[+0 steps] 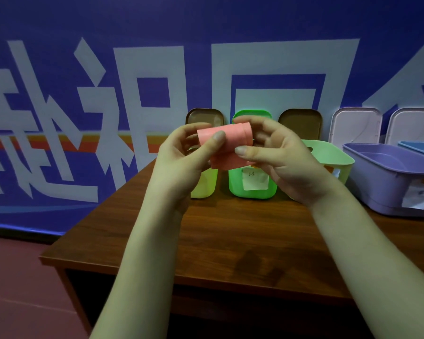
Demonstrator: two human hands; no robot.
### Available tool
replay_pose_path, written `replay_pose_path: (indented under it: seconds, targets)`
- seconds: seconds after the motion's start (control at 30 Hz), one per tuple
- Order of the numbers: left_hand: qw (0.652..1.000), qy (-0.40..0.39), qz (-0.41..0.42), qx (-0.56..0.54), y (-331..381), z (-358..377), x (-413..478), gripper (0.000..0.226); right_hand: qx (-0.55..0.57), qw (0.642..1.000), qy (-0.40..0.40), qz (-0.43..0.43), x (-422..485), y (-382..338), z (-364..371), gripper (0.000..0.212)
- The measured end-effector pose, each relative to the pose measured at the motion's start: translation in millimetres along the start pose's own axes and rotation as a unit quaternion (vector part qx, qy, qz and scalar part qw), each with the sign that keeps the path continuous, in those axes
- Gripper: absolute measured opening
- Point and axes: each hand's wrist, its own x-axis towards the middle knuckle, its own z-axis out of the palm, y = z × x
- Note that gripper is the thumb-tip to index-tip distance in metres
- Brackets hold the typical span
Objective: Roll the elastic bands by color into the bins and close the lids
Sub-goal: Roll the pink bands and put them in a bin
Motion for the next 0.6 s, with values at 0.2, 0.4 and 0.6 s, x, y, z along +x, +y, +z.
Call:
replay_pose_path:
  seconds: [0.2,0.4,0.6]
  targets:
    - [0.999,0.001,0.036,-0.014,5,-2,-4,0.051,0.009,0.999,-0.032,0.034,-2,-3,2,0.042]
    - [0.998,-0.032,0.047,-0.019,10,-4,-9,0.048,0.053,0.997,-0.022,0.045,-5,-9,2,0.045]
    - [0.998,-0.044,0.011,-0.050,12,-2,-19,0.053,0.096,0.994,0.011,0.041,-12,-10,6,0.031]
